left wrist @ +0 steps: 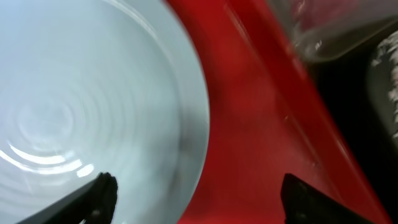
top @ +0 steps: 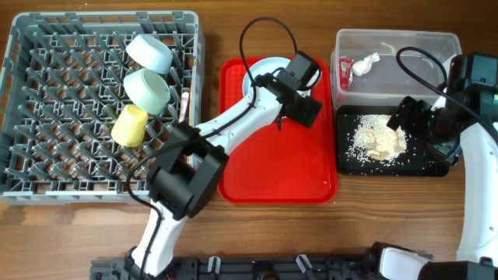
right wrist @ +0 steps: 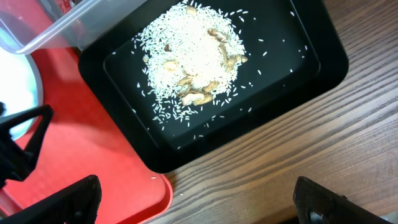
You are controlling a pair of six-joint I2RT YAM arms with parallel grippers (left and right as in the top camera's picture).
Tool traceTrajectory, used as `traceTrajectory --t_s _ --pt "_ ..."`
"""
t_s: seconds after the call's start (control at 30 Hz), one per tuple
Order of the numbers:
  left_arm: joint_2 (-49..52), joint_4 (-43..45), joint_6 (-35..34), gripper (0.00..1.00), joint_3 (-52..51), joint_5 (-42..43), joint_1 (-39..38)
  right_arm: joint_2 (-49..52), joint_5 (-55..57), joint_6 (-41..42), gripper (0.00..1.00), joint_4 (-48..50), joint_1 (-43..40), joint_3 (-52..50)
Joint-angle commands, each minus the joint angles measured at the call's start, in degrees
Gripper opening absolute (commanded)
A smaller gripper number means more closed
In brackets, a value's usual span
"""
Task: Sort waste into correct bins and load items into the dishwasher rack
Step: 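Grasp the edge of the light-blue plate with left gripper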
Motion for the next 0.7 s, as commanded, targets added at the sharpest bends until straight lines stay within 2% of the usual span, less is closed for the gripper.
traceTrajectory --t_s 0.0,0.2,0.37,0.43,0.57,0.67 --pt "2.3 -3.1 0.4 0.73 0.0 -0.8 0.1 -0.1 -0.1 -0.7 1.00 0.2 -0.2 0.2" --pt "3.1 -8.4 0.4 0.51 -0.1 -0.8 0.1 -0.1 -0.1 -0.7 1.00 0.2 -0.2 0.2" --pt "3.1 -9.4 0.4 0.18 -0.1 -0.8 0.1 -0.1 -0.1 -0.7 1.00 0.3 -0.2 0.2" --pt "3.1 -9.6 0.4 0.09 -0.1 -0.8 0.1 -0.1 -0.1 -0.7 1.00 0.3 -0.2 0.2" --pt "3.1 -9.6 0.4 0.04 -0.1 -0.8 0.1 -0.1 -0.1 -0.7 1.00 0.3 -0.2 0.2" --pt "3.1 -9.6 0.4 0.04 -0.1 -0.8 0.1 -0.1 -0.1 -0.7 1.00 0.3 -0.2 0.2"
